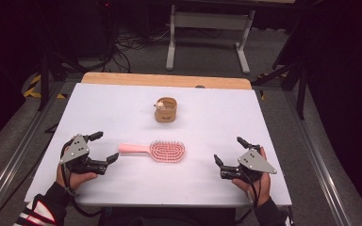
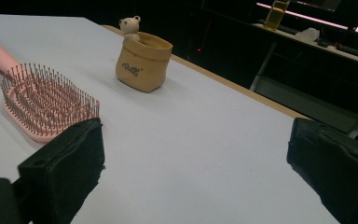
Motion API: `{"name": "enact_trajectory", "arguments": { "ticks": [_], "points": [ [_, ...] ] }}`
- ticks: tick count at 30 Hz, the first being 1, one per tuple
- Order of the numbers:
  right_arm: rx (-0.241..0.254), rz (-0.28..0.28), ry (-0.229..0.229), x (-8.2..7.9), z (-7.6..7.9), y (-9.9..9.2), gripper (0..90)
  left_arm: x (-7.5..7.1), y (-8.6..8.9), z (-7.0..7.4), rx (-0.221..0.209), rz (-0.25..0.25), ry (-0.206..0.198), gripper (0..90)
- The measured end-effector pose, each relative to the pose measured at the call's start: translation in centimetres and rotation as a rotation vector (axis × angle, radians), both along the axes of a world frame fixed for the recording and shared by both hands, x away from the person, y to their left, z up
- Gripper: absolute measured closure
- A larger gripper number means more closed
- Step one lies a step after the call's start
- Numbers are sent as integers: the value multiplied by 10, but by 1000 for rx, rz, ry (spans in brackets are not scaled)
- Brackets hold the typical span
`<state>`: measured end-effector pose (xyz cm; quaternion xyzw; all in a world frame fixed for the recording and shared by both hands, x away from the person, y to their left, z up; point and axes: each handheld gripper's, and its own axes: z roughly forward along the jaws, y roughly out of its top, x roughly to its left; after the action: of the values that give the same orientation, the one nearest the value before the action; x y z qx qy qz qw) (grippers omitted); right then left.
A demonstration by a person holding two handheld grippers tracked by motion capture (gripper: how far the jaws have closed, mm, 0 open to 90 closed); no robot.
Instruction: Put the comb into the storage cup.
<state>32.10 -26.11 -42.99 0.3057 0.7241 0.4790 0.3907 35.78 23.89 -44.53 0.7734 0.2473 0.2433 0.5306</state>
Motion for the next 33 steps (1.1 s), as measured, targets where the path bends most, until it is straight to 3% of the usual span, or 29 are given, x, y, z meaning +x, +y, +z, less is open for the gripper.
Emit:
{"name": "enact_trajectory", "arguments": {
  "ticks": [6, 18, 26, 29, 31, 33],
  "points": [
    [22, 3, 17, 5, 0, -1, 50, 1, 2, 0, -3, 11, 1, 72],
    [7, 11, 19, 6, -1, 3, 47, -1, -1, 4, 7, -1, -9, 94],
    [-4, 16, 29, 7, -3, 4, 47, 9, -15, 9, 56, -11, 11, 180],
    [-8, 15, 32, 7, -3, 4, 47, 15, -21, 12, 104, 10, 10, 297],
    [-13, 18, 33, 7, -4, 5, 47, 18, -24, 12, 125, 1, 9, 428],
    [-14, 15, 41, 8, -5, 5, 47, 24, -27, 11, 131, -5, 35, 524]
  ]
}}
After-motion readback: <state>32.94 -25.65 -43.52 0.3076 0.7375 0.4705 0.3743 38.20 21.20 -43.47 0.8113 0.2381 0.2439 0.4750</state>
